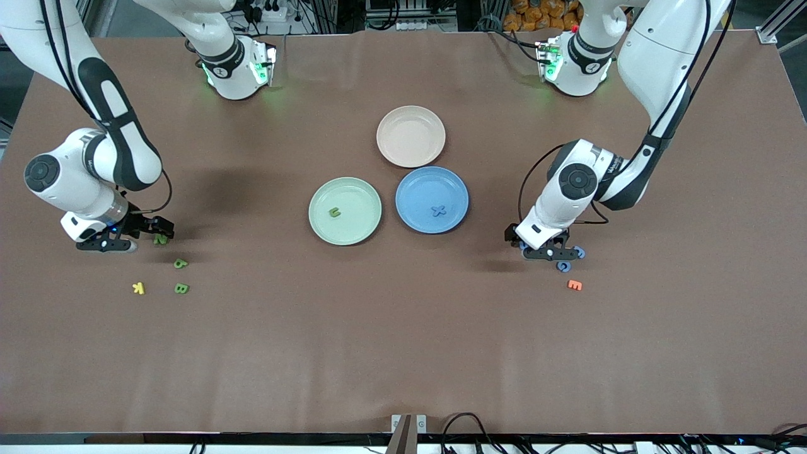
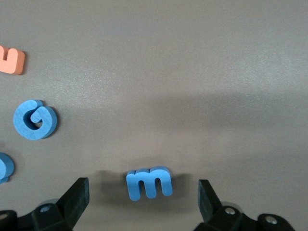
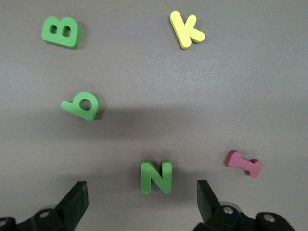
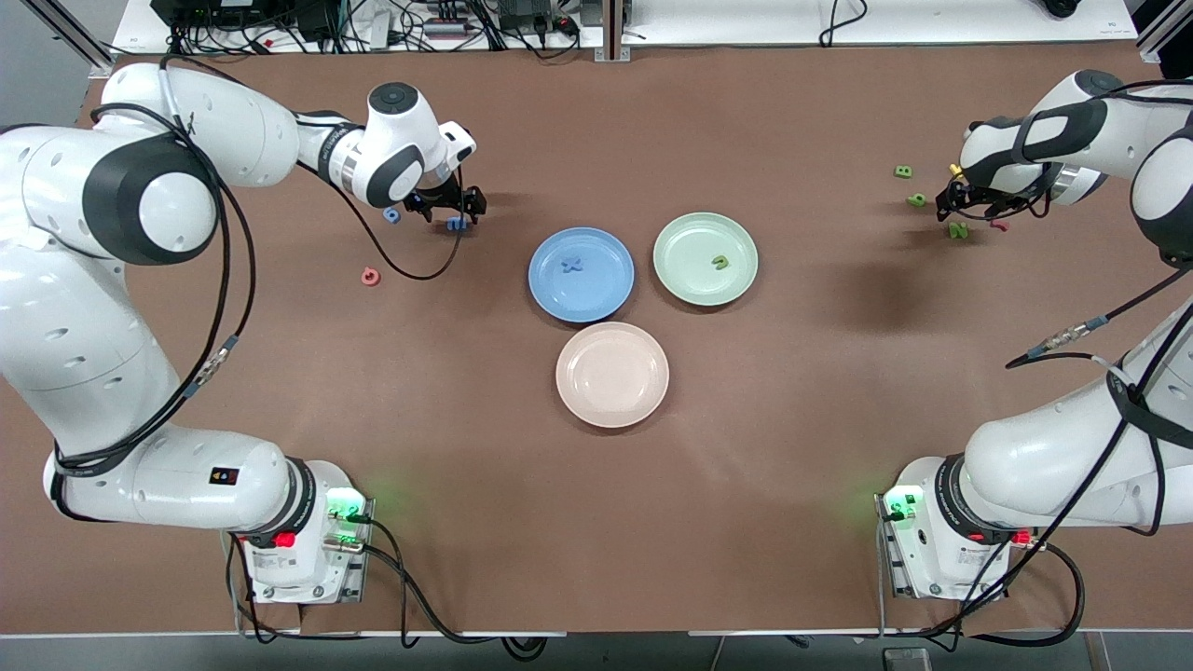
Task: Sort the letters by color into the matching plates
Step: 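Grasp and lift the blue m with the left gripper while the right gripper lifts N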
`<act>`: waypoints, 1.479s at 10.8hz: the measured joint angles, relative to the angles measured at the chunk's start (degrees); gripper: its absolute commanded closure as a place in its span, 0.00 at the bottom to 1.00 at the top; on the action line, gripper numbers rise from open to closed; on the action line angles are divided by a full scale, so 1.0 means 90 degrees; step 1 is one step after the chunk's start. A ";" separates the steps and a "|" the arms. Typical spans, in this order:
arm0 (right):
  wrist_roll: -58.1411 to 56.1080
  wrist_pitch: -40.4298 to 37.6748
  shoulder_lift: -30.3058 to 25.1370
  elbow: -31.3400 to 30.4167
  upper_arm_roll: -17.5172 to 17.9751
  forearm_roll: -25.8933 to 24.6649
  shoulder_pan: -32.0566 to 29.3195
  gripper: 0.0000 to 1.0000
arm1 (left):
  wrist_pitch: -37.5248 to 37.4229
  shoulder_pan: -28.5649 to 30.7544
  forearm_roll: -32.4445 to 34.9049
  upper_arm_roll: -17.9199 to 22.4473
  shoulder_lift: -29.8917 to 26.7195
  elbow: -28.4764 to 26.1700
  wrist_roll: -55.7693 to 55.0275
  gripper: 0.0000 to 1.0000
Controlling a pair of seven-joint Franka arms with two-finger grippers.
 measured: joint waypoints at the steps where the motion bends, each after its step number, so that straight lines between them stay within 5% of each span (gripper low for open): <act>1: 0.0000 0.0074 0.0086 0.0000 0.0057 0.0010 -0.0083 0.00 | 0.0011 0.0000 0.0000 -0.0001 0.0017 0.0000 0.0000 0.00; 4: 0.0000 0.0142 0.0169 0.0001 0.0075 0.0021 -0.0134 0.00 | 0.0068 -0.0030 0.0000 -0.0014 0.0099 0.0000 0.0000 0.15; 10: 0.0000 0.0459 0.0411 0.0001 0.0388 0.0033 -0.0494 0.03 | 0.0120 0.0019 -0.0001 -0.0012 0.0129 0.0065 -0.0016 0.26; 12: 0.0000 0.0555 0.0467 0.0001 0.0460 0.0034 -0.0581 0.44 | 0.0122 0.0035 -0.0062 -0.0006 0.0129 0.0081 -0.0066 0.26; 16: 0.0000 0.0586 0.0473 0.0006 0.0478 0.0035 -0.0605 0.87 | 0.0122 0.0035 -0.0094 -0.0006 0.0129 0.0081 -0.0362 0.29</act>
